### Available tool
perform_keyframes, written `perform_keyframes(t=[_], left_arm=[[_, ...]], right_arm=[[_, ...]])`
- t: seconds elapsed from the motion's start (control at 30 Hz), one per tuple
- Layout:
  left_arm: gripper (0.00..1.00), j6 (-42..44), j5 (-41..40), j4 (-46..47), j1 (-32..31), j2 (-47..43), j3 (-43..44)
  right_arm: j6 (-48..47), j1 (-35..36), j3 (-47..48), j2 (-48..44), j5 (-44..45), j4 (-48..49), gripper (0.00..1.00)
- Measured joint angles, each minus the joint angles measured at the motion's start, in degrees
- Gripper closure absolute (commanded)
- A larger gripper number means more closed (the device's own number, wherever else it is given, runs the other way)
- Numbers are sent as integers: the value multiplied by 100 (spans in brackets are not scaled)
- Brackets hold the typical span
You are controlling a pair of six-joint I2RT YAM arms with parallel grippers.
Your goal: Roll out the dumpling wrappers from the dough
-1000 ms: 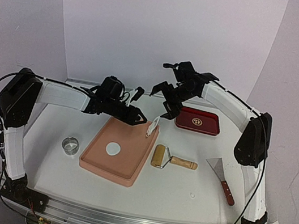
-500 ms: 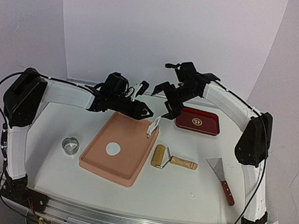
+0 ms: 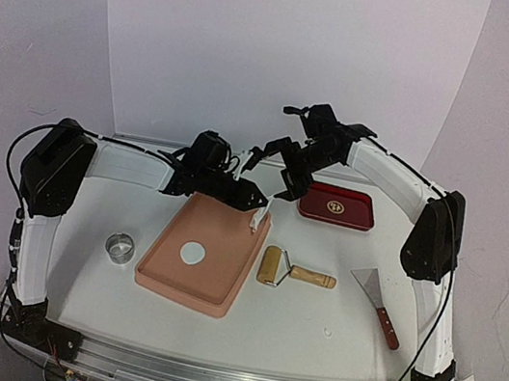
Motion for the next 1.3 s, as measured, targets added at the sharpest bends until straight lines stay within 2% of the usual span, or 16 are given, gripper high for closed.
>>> perform_keyframes(t=[0.07, 0.2, 0.53, 0.87, 1.23, 1.27, 1.3], left_arm=[[72, 17, -33, -27, -9, 15, 38], [83, 13, -52, -100, -15, 68, 131], [100, 24, -114, -221, -18, 195, 302], [100, -10, -203, -219, -19, 216, 302], [100, -166, -685, -572, 60, 216, 256], [98, -175, -714, -630, 67, 216, 249], [92, -181, -738, -688, 73, 216, 244]], right_arm=[[23, -3, -4, -3, 1, 42, 2], [65, -19, -60, -32, 4, 109, 2], [157, -48, -120, -102, 7, 203, 2], [190, -47, -543, -389, 0, 302, 2], [130, -26, -777, -587, -89, 379, 2], [119, -26, -812, -604, -90, 382, 2], [101, -26, -846, -618, -90, 381, 2]])
